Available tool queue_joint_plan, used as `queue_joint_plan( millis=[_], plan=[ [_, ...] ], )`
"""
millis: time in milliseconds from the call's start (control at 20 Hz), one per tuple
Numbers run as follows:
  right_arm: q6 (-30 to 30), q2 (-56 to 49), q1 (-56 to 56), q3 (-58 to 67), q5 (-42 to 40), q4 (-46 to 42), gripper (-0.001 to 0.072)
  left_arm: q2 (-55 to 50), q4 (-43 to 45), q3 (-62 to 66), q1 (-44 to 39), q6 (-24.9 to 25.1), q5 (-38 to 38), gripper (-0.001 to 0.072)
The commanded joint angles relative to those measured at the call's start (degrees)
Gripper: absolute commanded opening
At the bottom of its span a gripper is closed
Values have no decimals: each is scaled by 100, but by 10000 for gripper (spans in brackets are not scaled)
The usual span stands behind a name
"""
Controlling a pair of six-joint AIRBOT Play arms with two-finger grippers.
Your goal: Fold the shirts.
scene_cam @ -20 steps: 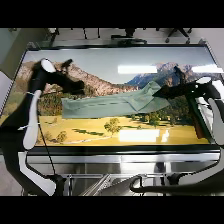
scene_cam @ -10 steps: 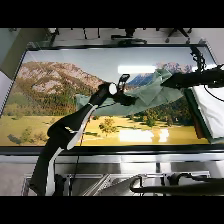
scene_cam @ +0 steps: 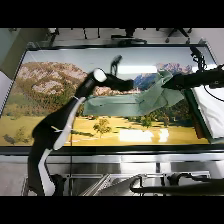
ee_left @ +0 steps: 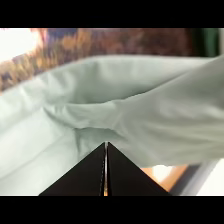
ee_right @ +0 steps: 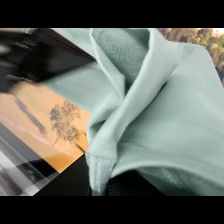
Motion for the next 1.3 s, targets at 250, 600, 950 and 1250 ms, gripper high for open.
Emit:
queue_joint_plan(
  millis=[250,600,950,1250],
  plan=[
    [92,-426,2614,7,-2693,44,22,2371,-1200,-7,2186,649,-1027,15],
    [-2164,-2490,6146,68,-7903,1239,640,2879,-1204,-1126,2081,1123,-1104,15],
    [-1202,-1150,4996,72,-4918,262,366,2905,-1215,-1073,2433,1401,-1305,15],
    [1366,-907,2559,42,-2385,-1329,484,2905,-1213,-697,2780,1397,-1692,15]
  ],
)
